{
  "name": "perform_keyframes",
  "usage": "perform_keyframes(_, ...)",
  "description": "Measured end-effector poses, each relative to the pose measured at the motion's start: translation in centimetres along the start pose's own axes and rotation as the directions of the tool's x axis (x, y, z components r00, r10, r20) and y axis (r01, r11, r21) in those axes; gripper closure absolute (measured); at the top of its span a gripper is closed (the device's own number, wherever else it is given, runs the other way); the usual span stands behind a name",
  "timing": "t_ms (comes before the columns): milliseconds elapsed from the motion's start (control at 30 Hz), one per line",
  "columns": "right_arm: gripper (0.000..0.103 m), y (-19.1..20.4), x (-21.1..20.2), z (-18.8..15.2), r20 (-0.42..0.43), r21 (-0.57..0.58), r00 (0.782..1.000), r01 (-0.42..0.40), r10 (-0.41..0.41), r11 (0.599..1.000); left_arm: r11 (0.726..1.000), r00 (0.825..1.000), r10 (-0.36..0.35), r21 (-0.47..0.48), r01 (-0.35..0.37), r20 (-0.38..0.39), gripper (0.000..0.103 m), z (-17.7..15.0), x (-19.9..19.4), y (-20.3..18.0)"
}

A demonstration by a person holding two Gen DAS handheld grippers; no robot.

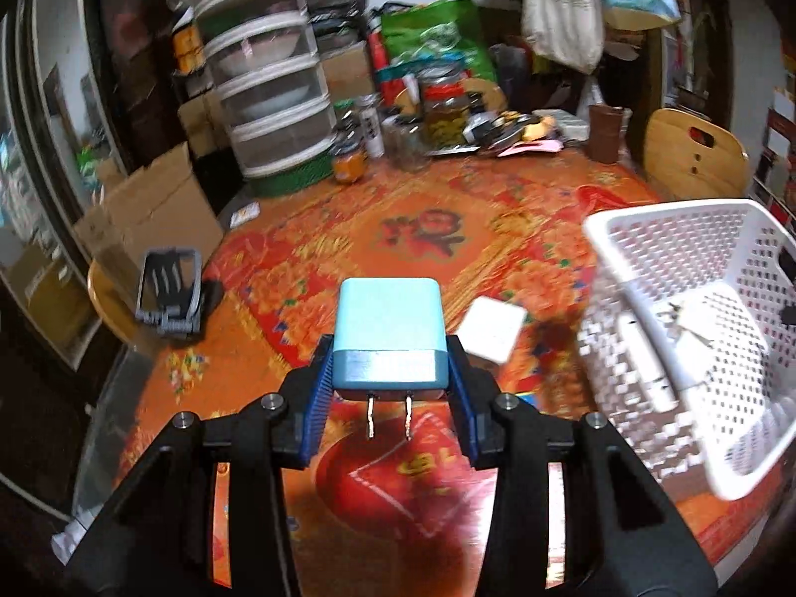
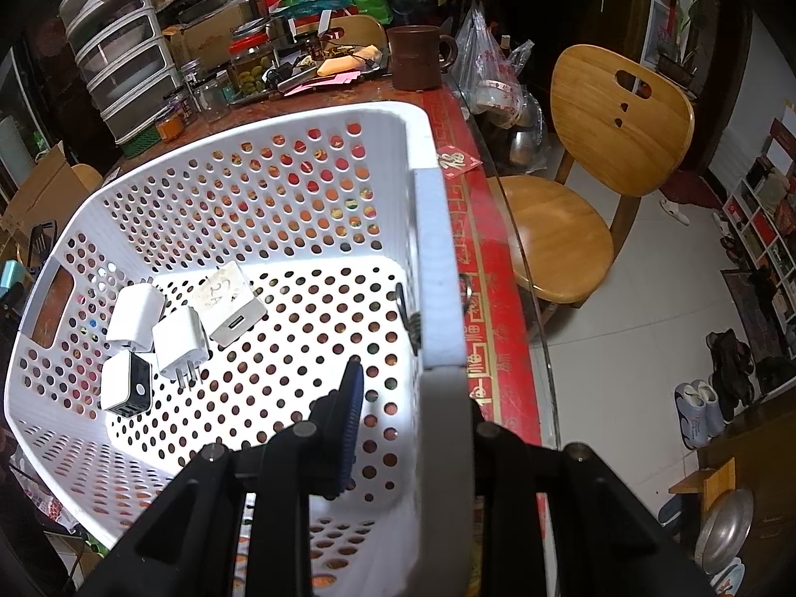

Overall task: Organize rigid objects
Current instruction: 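Grasp the blue-topped charger with the left tool and lift it, then carry the blue-topped charger into the basket and open the left tool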

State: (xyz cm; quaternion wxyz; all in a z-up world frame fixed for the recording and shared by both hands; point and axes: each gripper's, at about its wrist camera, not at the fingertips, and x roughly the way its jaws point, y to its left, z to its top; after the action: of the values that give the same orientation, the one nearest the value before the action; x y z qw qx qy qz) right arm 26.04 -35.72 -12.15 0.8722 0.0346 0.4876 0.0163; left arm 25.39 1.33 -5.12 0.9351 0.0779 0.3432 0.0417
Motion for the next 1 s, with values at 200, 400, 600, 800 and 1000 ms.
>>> perform_keyframes(200, 0.078, 0.0, 0.0, 0.0, 0.0, 0.0, 1.0, -0.002, 0.002, 1.0, 0.991, 0.996, -0.074, 0.115, 0.068, 0.043, 0.064, 2.6, -3.3, -5.7)
perform_keyframes(400, 0.078, 0.0, 0.0, -0.1, 0.0, 0.001, 1.0, 0.002, -0.002, 1.0, 0.963, 0.989, -0.144, 0.233, 0.135, 0.022, 0.064, 4.4, -4.0, -11.9)
perform_keyframes(600, 0.078, 0.0, 0.0, -0.1, 0.0, 0.002, 1.0, 0.0, 0.0, 1.0, 0.939, 0.987, -0.152, 0.306, 0.16, -0.05, 0.064, 5.4, -1.6, -16.5)
perform_keyframes(800, 0.078, 0.0, 0.0, -0.1, -0.002, -0.001, 1.0, 0.002, -0.002, 1.0, 0.908, 0.973, -0.171, 0.358, 0.217, -0.157, 0.064, 5.3, 1.3, -19.2)
perform_keyframes(1000, 0.078, 0.1, -0.1, -0.1, -0.005, -0.002, 1.0, 0.005, -0.005, 1.0, 0.868, 0.949, -0.137, 0.427, 0.253, -0.283, 0.064, 4.5, 4.4, -22.4)
